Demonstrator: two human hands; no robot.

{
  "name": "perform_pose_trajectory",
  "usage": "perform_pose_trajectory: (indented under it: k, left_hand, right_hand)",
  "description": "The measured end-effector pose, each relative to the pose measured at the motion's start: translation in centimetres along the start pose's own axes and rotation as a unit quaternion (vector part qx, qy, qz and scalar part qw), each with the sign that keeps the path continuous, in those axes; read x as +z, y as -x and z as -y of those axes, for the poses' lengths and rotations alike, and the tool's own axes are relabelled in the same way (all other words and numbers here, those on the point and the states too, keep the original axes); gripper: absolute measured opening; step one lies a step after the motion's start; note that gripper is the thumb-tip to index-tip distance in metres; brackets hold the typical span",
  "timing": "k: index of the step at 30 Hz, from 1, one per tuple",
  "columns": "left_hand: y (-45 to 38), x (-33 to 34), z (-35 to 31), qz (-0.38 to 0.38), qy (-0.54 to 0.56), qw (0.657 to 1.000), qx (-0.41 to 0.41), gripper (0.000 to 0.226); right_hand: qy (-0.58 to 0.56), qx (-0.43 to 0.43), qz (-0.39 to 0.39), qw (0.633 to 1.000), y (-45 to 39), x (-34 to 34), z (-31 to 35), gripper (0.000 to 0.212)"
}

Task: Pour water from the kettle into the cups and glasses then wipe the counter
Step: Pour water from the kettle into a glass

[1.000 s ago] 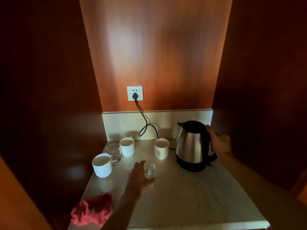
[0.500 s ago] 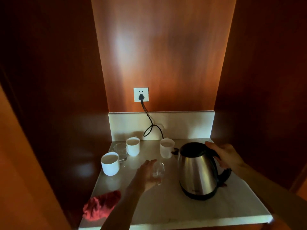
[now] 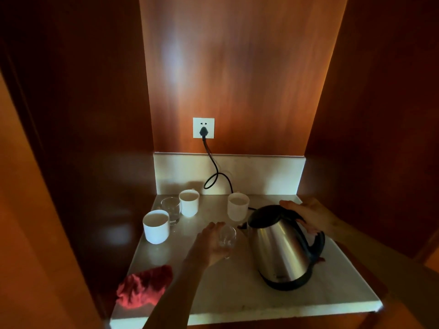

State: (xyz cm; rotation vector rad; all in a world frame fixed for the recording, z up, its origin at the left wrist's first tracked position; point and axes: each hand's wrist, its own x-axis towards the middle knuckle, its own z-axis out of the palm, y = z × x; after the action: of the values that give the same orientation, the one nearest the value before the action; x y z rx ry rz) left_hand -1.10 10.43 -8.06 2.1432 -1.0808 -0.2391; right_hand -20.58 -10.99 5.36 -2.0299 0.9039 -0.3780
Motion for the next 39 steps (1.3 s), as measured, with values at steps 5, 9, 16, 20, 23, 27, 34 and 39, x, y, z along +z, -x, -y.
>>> perform_pose_trajectory:
  k: [5,9,16,20,23,27,34,39]
  left_hand:
    - [-0.1,-0.2,-0.1,-0.014,-0.008,1.0,0.0,0.072]
    - [0.0,-0.1,-0.2,-0.014,-0.015,1.0,-0.006,0.08]
    - [0.0,-0.2,-0.6,-0.025,-0.028,0.999,-0.01,0.077]
    - [0.0,-0.2,-0.6,-0.028,-0.027,0.999,-0.012,0.077]
    - [0.0,-0.2,-0.6,-0.026,-0.029,0.999,-0.011,0.081]
    - [0.1,-0.2,-0.5,-0.026,-0.03,0.999,-0.005,0.082]
    - [0.3,-0.1,-0.4,-0.044,-0.017,0.999,0.005,0.082]
    - [0.7,-0.4,-0.2,-0.053,0.001,0.998,0.023,0.079]
  right_hand:
    - [0.034,0.01,0.0,0.999,-0.1,0.2,1.0,0.054]
    - [0.076,0.027,0.003,0.997,0.0,0.4,2.0,0.053]
    - [0.123,0.021,0.028,0.992,0.1,0.8,3.6,0.064]
    - [0.121,0.027,0.038,0.992,-0.1,0.9,3.9,0.064]
    - [0.123,0.029,0.035,0.991,-0.6,1.0,3.9,0.06]
    - [0.135,0.03,0.041,0.99,-1.2,1.2,3.8,0.06]
    - [0.131,0.041,0.054,0.989,-2.0,1.4,4.1,0.062]
    - [0.138,0.036,0.067,0.988,-2.5,1.7,4.3,0.06]
